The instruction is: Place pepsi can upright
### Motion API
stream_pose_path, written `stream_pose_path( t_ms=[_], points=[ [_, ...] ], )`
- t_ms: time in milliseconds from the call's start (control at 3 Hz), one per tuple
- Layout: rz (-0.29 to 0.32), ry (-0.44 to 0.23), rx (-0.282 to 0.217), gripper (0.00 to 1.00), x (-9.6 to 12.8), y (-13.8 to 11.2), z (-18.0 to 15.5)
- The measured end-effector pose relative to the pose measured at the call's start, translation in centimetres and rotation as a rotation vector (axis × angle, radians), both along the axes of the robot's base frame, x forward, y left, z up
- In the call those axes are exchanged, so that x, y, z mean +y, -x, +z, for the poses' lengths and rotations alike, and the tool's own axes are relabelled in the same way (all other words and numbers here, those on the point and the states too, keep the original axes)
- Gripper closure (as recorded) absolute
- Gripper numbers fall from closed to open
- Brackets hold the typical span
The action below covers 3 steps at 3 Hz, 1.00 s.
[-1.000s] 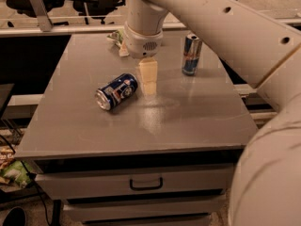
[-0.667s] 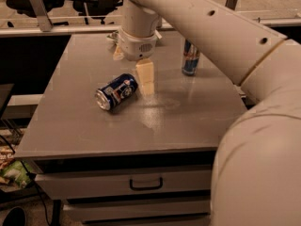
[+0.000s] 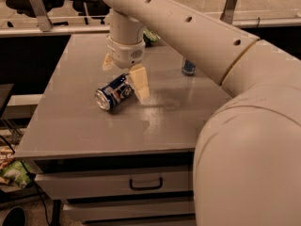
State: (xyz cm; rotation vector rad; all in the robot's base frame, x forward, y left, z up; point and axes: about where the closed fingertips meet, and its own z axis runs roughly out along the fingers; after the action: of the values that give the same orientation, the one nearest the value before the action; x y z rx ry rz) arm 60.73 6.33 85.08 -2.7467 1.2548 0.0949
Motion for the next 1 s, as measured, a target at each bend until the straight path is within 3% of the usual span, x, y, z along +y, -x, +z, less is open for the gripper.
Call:
stream_pose_path(
  t_ms=[333,1000],
  points=[
    [0.034,0.006,-0.002,0.15,0.83,0.28,-0.24],
    [0.066,0.035,-0.052,0.61,1.09,-0.24,0.52]
  ],
)
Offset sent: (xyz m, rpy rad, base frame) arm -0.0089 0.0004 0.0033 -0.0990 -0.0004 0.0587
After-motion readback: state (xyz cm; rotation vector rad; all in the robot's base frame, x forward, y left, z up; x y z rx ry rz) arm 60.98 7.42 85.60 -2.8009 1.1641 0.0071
